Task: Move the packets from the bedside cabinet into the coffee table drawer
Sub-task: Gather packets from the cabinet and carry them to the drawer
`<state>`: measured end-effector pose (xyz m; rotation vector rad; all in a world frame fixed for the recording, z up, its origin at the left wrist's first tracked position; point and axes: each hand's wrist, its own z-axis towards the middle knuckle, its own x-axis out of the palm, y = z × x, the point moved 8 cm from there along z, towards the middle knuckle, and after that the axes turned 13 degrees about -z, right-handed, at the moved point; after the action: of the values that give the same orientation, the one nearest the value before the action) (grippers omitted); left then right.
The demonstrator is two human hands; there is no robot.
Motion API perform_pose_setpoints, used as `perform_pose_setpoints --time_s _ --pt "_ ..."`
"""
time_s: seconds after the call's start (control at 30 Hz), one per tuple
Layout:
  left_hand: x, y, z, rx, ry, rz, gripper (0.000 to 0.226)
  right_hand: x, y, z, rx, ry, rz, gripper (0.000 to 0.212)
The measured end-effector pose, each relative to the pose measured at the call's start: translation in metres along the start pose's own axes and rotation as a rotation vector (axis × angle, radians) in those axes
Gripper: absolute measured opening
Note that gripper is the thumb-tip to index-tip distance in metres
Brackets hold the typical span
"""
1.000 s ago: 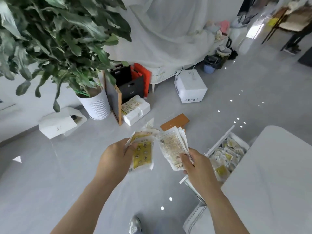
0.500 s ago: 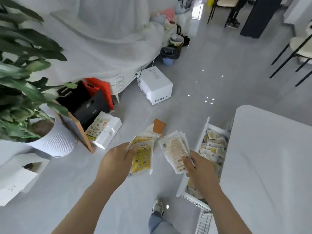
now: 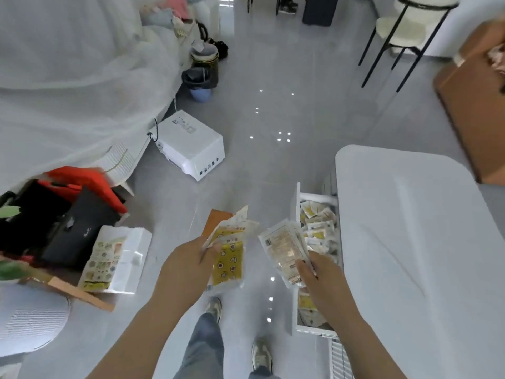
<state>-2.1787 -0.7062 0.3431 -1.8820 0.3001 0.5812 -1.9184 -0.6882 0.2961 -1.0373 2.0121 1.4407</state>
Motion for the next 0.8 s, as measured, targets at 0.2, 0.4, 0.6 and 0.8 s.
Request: perform_pose_setpoints --time_s 0.2,0.4,0.6,0.8 --pt "-0.008 -0.012 0.086 0.133 0.160 0.125 0.028 0.002 0.014 0.024 0.201 -0.122 0.051 0.022" --pt "0.020 -0.033 0.139 0.208 0.397 0.172 0.026 -0.003 0.006 0.019 0.438 -0.239 0.094 0.028" --pt "0.077 -0.067 0.160 0.280 0.587 0.217 0.026 -0.013 -0.026 0.006 0.594 -0.313 0.150 0.024" --pt "0.148 -0.100 0.177 0.368 0.706 0.302 0.032 -0.025 -0.072 0.008 0.684 -0.381 0.239 0.046"
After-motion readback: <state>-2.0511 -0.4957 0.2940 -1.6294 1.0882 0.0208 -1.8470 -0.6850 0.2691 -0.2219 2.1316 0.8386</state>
